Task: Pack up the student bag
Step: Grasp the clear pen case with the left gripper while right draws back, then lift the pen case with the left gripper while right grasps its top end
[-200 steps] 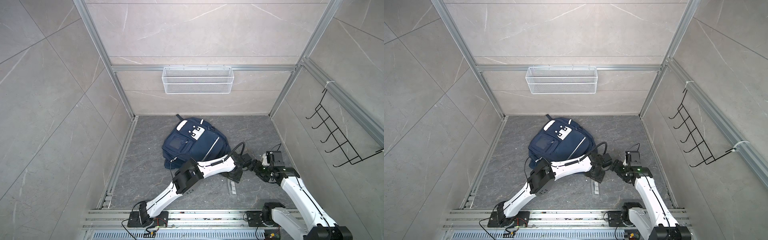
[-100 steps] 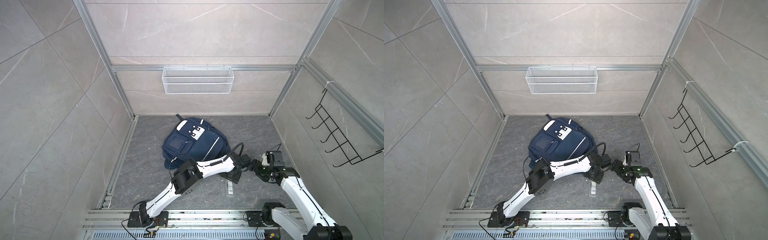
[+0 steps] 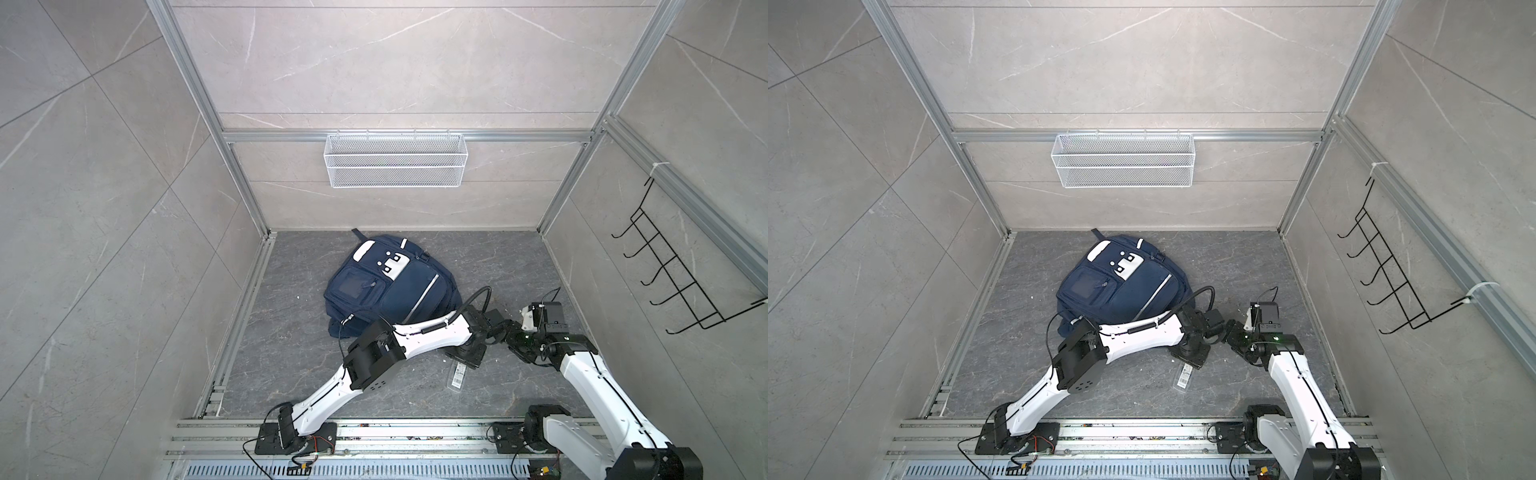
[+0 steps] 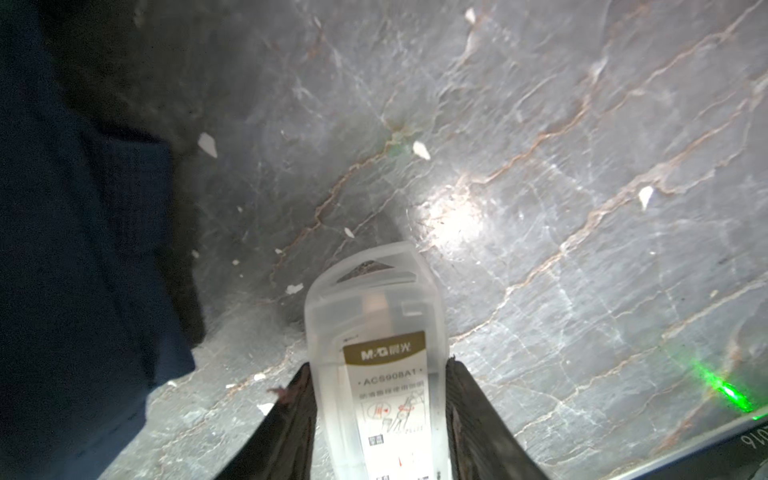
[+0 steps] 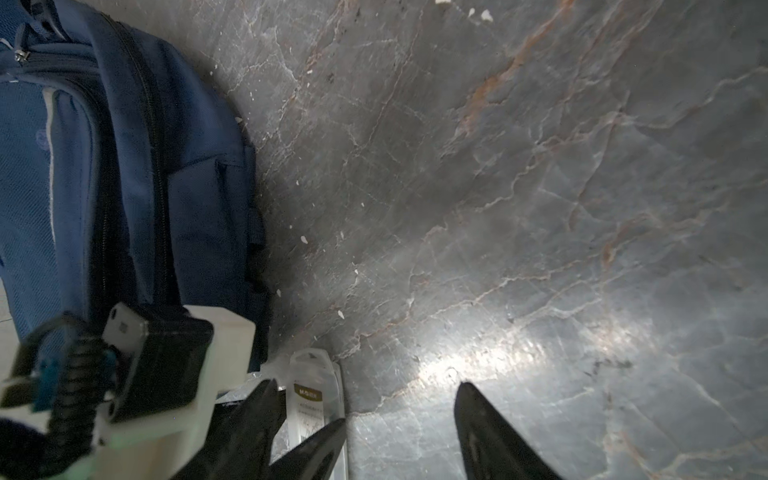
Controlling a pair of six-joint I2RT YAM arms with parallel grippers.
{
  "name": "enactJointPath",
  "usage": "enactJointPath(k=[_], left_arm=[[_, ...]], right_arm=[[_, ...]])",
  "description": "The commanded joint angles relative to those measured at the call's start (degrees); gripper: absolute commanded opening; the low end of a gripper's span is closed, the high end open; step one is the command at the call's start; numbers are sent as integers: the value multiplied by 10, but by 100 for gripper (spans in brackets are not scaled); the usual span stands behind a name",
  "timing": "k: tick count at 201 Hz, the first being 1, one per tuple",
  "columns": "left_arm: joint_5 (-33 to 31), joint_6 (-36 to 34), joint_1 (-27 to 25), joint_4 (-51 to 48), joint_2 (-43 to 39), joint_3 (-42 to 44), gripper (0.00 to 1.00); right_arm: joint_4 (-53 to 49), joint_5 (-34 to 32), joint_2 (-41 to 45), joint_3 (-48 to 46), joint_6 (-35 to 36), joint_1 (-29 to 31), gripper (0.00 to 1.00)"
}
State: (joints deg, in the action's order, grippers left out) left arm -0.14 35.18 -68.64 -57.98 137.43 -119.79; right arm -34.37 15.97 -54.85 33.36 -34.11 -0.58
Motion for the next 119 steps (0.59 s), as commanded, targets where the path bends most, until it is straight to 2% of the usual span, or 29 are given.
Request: enactJointPath(k=[1, 66, 119], left_arm=[[9, -16, 12, -3, -29, -14, 43], [20, -28, 16, -8, -11, -12, 59], [-33, -16, -5, -29, 0, -15, 66]], right_arm=[[4, 12, 12, -6, 14, -2, 69], [4, 16, 12, -7, 15, -2, 72], [6, 19, 11, -7, 16, -3, 72]])
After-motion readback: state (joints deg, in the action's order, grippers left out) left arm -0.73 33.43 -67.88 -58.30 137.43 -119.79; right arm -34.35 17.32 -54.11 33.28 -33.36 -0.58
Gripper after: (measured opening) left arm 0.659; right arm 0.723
